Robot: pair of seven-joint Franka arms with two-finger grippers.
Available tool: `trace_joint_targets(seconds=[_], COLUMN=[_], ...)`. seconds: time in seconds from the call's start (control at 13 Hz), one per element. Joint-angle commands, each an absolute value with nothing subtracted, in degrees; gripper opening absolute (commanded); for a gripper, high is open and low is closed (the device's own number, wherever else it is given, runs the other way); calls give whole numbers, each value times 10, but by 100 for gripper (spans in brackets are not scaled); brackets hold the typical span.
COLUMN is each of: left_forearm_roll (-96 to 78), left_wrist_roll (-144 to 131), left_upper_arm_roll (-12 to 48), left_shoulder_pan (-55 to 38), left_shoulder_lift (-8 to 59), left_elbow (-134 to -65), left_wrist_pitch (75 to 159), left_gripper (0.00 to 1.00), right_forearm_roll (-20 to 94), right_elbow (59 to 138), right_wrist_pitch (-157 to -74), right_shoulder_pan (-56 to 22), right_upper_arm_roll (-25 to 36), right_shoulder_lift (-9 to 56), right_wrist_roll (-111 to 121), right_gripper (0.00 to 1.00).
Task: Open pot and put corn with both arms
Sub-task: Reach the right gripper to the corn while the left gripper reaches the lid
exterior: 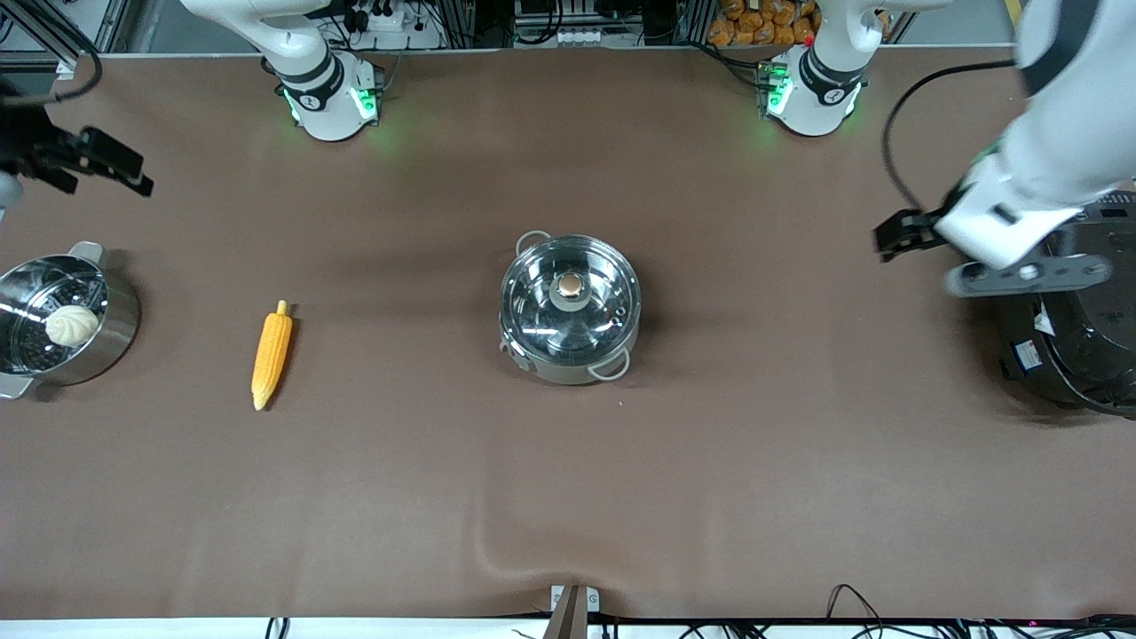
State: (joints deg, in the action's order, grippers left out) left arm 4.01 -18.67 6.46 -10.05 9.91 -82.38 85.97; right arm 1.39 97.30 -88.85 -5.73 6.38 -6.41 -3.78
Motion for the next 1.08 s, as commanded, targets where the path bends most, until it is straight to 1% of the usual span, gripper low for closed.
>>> trace_joint_targets(seconds=[0.0,0.08,0.31,0.46,0.62,0.69,0.85,1.0], left_forearm_roll=[26,27,26,27,27,27,26,27], left_wrist_roll=[-260,-293,-362,-401,-430,-438,-439,-471], left_upper_arm_roll=[65,65,65,65,65,65,65,64], left_shoulder_pan=[-136,-155,-197,-225,-236,-236,-246,-272], left_shoulder_lift=[141,154,177,192,204,209,223,234], left_elbow=[-795,-794,-794,-793,-793,-793,-793,-791], left_wrist_pitch=[879,891,932,940,953,961,971,975], left_gripper=[100,100,100,100,100,100,100,100], right_forearm_roll=[4,4,3,3,3,3,4,4], right_elbow=[1056,1076,1096,1127,1185,1197,1198,1198], right_wrist_pitch=[-981,-1012,-1091,-1183,-1293,-1315,-1324,-1359], right_shoulder_pan=[-56,-53,-46,-38,-28,-28,-28,-28], right_upper_arm_roll=[66,66,67,67,67,67,67,67], right_shoulder_lift=[-59,-36,38,96,128,141,166,197], right_wrist_roll=[-35,-36,-33,-13,5,16,18,18], right_gripper=[100,100,100,100,100,100,100,100])
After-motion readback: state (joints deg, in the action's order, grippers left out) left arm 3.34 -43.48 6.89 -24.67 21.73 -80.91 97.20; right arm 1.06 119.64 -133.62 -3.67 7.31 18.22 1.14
